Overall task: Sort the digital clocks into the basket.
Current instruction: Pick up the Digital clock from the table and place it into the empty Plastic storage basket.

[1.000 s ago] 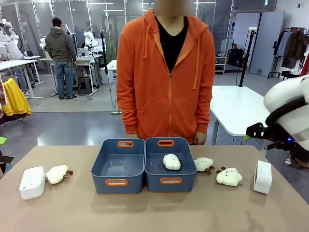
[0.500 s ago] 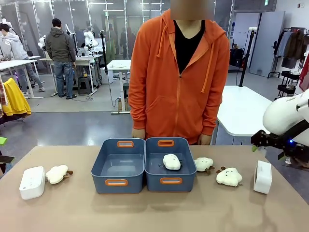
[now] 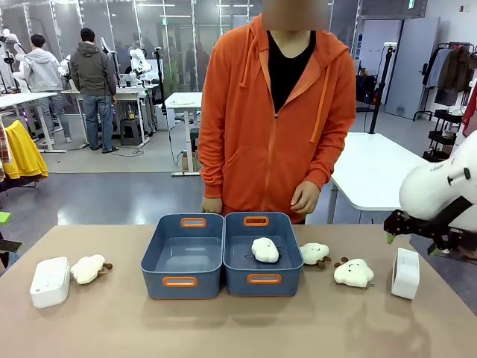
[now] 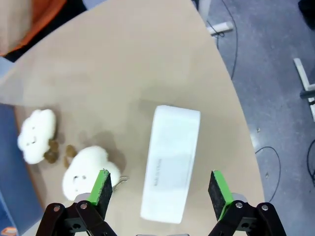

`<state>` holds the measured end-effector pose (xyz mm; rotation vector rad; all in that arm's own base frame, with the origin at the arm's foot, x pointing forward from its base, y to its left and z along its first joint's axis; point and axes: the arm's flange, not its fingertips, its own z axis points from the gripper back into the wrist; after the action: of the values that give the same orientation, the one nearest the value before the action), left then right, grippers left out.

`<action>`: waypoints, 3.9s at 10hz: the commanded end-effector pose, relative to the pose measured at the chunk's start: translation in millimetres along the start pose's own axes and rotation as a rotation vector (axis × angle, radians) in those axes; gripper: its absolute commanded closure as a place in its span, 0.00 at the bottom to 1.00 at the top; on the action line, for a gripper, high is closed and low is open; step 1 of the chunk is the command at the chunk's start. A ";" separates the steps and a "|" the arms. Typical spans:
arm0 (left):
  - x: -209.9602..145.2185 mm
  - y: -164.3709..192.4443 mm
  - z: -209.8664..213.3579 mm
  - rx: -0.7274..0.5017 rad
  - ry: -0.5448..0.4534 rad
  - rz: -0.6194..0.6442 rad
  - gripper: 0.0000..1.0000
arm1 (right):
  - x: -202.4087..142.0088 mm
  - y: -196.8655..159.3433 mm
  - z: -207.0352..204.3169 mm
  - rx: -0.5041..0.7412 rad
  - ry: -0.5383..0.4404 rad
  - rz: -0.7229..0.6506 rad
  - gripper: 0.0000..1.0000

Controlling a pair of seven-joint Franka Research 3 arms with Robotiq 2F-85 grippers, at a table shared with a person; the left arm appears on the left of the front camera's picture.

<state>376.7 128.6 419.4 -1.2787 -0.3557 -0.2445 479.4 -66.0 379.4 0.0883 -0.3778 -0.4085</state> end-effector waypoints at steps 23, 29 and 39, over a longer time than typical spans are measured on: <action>-1.0 -4.4 -0.5 -0.017 -0.006 0.004 0.00 | -8.5 -31.0 9.8 0.074 0.073 0.048 0.99; -1.0 -4.4 -0.5 -0.017 -0.006 0.004 0.00 | -12.4 -39.5 17.6 0.110 0.054 0.067 0.99; -1.0 -4.4 -0.5 -0.017 -0.006 0.004 0.00 | -140.8 148.0 104.2 0.862 -0.022 0.839 0.99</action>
<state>376.7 128.2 419.3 -1.2789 -0.3546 -0.2450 365.3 115.3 466.4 0.6381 -0.5522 0.5339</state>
